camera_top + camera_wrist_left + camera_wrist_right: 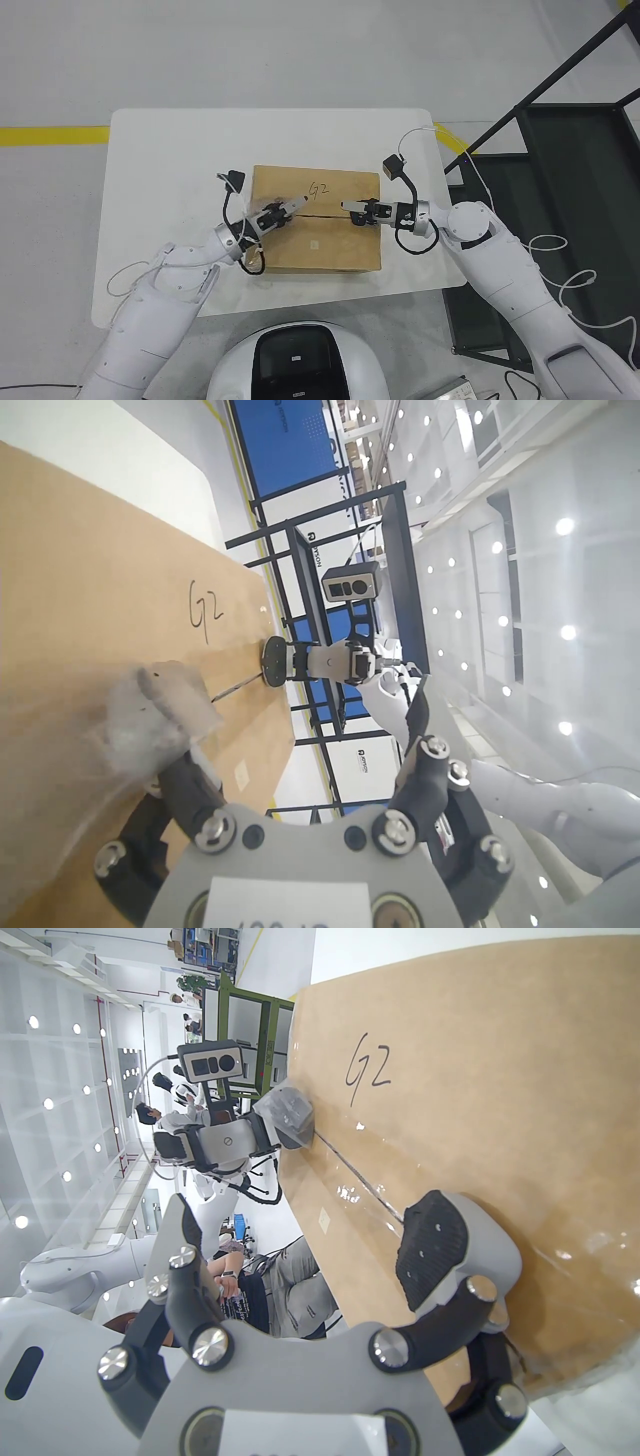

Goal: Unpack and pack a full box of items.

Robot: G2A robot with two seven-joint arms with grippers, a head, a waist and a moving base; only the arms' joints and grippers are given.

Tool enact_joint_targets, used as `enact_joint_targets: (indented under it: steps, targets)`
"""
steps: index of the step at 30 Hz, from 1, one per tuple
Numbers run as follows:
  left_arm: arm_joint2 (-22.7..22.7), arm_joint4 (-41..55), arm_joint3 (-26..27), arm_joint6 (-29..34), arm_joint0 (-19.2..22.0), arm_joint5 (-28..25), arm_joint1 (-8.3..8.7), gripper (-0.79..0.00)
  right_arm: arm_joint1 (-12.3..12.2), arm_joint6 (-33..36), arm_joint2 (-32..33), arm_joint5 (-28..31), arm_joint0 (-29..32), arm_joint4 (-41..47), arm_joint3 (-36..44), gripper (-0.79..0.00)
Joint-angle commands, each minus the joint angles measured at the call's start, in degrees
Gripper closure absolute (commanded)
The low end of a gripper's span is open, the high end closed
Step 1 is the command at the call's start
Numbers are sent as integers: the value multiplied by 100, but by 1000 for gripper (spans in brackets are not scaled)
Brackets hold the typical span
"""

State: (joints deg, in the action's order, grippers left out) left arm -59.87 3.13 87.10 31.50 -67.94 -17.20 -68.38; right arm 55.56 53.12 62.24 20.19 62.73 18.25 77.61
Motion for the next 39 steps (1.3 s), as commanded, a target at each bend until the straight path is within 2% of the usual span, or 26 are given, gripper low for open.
enact_joint_targets:
  steps: [1,5,8,12,17,23,35,39]
  targets:
    - [-14,99,27,83,-13,-164,0,-785,0,0,0,0,0,0,0,-785]
    - [-241,317,148,364,-201,-337,59,-785,0,0,0,0,0,0,0,-785]
    - [-521,334,284,558,-416,-235,136,-785,0,0,0,0,0,0,0,-785]
    - [-937,-9,500,367,-768,-184,231,-785,0,0,0,0,0,0,0,-785]
    - [-1050,-374,548,129,-871,-39,256,-785,0,0,0,0,0,0,0,-785]
    - [-687,-520,365,135,-603,168,189,-785,0,0,0,0,0,0,0,-785]
    - [105,-378,-157,121,225,205,-40,-785,0,0,0,0,0,0,0,-785]
    - [421,-160,-375,320,471,147,-136,-785,0,0,0,0,0,0,0,-785]
